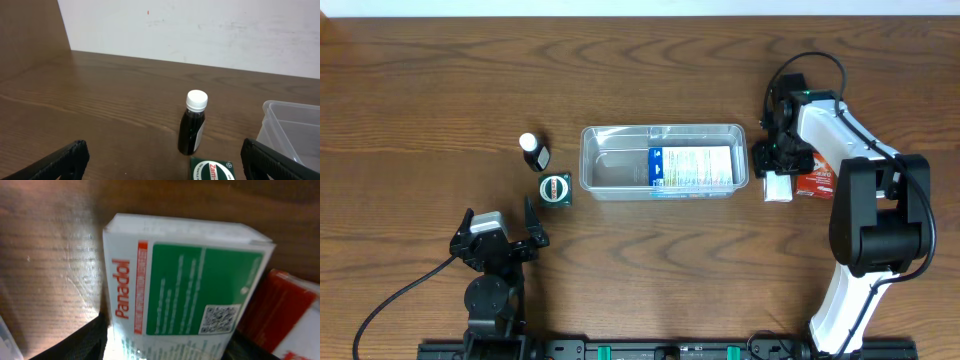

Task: Pack container
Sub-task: 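Close the right gripper on the Panadol box, then lift the Panadol box and carry it left over the container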

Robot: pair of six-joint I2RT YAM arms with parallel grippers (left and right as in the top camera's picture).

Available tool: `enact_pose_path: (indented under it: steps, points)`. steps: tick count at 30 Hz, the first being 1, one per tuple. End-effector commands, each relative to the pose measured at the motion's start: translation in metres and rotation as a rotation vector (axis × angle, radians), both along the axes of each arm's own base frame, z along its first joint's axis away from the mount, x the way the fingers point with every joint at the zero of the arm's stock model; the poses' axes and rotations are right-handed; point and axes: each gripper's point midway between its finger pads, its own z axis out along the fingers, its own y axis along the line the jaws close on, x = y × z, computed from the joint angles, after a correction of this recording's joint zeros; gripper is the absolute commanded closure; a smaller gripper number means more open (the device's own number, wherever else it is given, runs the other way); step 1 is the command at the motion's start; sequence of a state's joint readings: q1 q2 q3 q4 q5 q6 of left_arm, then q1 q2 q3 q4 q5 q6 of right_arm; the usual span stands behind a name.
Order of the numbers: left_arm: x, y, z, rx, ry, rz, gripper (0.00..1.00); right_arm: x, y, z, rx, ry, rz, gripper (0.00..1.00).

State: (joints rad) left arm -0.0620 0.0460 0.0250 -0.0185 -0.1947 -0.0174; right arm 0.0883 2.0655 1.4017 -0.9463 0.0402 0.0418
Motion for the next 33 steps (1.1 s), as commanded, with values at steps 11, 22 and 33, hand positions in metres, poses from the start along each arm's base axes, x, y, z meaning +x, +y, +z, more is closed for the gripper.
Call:
enact_pose_path:
  steps: [11, 22, 33]
  points:
    - [-0.002, 0.005, -0.018, 0.024, 0.058, 0.024, 0.02, 0.003, -0.008, -0.005, -0.038, -0.033, -0.059, 0.52]
    - [-0.002, 0.005, -0.018, 0.024, 0.058, 0.024, 0.02, 0.015, -0.009, 0.003, -0.035, -0.085, -0.078, 0.55]
    - [-0.002, 0.005, -0.018, 0.024, 0.058, 0.024, 0.02, 0.057, -0.013, 0.103, -0.005, -0.364, -0.100, 0.59]
